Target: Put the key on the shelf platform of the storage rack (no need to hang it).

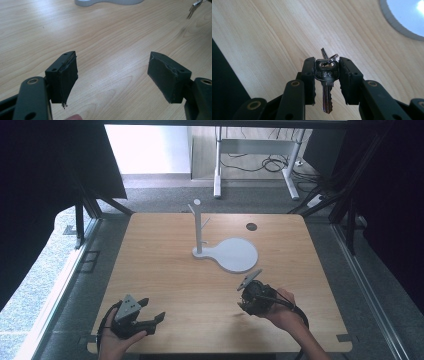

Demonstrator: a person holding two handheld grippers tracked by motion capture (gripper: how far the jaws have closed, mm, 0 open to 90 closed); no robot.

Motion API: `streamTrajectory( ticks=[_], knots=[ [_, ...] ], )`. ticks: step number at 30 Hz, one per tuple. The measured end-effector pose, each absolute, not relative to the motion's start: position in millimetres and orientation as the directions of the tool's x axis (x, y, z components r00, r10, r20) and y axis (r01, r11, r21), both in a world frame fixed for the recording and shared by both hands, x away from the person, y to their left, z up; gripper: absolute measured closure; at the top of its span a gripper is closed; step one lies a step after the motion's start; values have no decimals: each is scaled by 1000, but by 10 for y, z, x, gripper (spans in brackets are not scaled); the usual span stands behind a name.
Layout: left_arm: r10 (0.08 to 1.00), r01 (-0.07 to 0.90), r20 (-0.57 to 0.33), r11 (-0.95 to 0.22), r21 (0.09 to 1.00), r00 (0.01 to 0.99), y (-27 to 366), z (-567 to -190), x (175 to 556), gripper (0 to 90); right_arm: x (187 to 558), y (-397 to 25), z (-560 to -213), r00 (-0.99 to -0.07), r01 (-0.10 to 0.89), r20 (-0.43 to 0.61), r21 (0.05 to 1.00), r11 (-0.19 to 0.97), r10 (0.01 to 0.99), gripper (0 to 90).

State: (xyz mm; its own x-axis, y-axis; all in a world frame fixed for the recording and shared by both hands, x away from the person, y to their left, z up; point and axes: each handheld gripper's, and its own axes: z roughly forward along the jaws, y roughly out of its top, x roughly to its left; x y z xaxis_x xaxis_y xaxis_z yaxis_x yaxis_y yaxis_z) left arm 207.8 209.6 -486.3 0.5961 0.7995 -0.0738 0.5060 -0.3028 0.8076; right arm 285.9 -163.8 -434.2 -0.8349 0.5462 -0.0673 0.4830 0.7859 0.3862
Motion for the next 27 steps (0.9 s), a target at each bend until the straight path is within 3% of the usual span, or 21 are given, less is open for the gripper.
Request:
streamTrajectory(
  ticks=[27],
  knots=[
    [798,504,-74,-303,809,598,2083,-4858,2071,242,3041,-1686,-4143,-812,501,-82,409,763,578,681]
  ],
)
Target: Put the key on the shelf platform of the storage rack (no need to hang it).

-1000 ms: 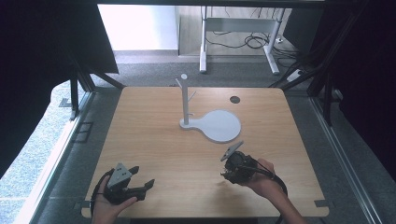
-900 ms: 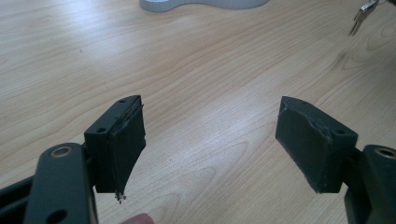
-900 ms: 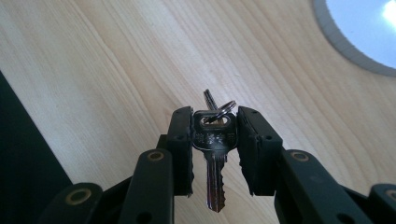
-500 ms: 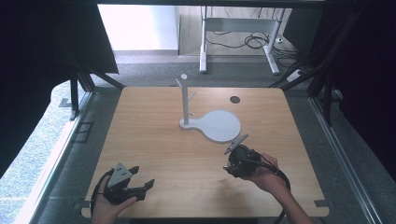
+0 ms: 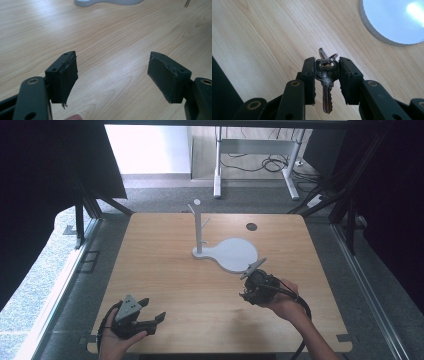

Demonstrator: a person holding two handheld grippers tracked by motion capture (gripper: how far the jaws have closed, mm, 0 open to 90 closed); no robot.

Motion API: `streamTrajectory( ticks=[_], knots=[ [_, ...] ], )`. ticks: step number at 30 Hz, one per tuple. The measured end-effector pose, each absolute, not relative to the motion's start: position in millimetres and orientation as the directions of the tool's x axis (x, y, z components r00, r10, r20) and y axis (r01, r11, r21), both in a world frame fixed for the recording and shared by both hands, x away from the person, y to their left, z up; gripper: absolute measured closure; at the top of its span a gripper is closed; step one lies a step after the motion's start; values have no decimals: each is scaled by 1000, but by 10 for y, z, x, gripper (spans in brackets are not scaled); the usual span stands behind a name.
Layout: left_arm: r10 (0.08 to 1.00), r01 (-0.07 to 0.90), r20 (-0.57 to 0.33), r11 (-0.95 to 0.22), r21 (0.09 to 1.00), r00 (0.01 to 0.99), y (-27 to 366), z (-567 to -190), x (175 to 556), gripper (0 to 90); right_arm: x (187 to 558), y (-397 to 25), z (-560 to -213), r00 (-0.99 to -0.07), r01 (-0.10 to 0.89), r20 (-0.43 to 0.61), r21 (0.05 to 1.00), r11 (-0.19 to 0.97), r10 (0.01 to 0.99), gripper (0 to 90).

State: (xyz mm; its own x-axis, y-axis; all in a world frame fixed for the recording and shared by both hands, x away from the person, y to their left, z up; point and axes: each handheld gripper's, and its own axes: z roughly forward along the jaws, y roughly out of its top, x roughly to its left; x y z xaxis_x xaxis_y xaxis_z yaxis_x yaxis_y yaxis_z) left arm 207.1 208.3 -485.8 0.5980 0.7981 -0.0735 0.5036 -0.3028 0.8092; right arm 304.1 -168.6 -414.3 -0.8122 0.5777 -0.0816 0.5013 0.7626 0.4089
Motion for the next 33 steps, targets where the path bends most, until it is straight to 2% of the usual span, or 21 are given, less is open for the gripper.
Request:
streamTrajectory(
  ticks=[33],
  knots=[
    [797,507,-74,-307,806,600,2071,-4875,2081,242,3427,-1565,-4024,-798,534,-53,399,745,600,681]
  ],
)
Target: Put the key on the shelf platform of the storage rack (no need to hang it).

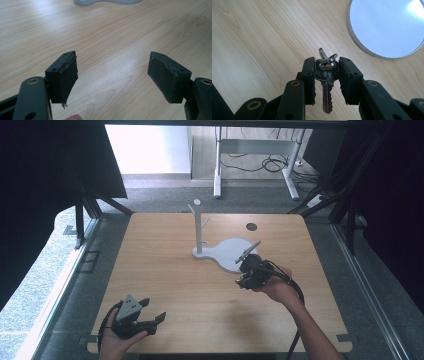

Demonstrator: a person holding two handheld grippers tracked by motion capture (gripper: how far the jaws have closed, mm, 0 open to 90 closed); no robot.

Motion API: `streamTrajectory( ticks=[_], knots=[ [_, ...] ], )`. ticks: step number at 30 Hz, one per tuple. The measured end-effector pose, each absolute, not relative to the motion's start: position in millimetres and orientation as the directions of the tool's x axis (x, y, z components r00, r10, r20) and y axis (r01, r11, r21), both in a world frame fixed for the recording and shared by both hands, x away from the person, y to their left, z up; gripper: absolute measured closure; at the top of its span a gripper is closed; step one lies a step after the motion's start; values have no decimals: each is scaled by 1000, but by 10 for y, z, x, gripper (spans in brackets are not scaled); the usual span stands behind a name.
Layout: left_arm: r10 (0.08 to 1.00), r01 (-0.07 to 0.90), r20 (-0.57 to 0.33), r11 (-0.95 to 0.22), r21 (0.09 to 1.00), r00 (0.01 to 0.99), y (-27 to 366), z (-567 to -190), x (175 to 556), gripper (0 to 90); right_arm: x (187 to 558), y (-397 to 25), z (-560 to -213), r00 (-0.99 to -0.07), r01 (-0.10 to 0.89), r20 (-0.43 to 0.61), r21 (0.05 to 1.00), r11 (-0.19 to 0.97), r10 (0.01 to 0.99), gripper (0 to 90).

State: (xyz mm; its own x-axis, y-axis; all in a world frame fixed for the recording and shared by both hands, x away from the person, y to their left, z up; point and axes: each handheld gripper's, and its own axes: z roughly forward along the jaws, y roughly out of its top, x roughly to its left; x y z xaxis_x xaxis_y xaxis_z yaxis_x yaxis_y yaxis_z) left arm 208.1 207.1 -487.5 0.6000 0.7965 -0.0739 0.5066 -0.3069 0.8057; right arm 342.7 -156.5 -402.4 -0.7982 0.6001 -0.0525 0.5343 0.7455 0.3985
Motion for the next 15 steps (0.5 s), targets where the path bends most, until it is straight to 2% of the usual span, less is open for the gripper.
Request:
streamTrajectory(
  ticks=[15],
  knots=[
    [797,510,-75,-308,803,600,2062,-4889,2088,241,3601,-1575,-3959,-785,550,-49,403,731,617,681]
  ],
)
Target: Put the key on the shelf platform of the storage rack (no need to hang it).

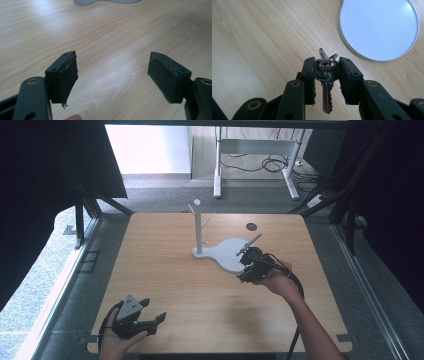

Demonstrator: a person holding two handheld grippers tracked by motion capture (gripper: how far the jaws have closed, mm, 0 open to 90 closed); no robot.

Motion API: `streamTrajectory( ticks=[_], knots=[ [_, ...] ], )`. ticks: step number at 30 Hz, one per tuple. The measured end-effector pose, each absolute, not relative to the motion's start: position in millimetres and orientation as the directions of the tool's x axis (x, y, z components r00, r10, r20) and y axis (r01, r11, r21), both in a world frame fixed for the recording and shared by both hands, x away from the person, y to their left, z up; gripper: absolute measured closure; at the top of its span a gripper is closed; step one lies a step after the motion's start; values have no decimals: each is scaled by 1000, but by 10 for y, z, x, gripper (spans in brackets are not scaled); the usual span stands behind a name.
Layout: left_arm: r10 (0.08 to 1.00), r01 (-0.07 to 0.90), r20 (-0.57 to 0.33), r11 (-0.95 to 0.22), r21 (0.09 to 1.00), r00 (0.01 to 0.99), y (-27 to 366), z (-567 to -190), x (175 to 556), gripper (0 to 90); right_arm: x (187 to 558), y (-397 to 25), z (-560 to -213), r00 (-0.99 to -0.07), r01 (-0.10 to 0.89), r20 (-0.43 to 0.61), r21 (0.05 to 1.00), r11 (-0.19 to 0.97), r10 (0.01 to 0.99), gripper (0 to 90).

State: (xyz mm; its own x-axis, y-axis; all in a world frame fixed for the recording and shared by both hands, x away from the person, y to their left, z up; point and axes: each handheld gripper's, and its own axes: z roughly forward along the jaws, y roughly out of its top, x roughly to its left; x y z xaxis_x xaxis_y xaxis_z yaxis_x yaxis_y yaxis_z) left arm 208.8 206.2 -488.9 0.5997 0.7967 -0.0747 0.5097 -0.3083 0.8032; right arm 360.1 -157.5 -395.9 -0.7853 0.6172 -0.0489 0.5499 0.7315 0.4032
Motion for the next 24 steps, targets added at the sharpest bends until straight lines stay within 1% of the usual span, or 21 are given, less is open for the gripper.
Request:
streamTrajectory(
  ticks=[8,24],
  knots=[
    [796,507,-73,-309,805,601,2060,-4884,2083,241,3717,-1531,-3909,-783,554,-50,399,731,621,681],
    [797,506,-73,-307,806,600,2064,-4886,2085,241,3956,-1518,-3897,-755,591,-35,398,702,655,681]
  ],
)
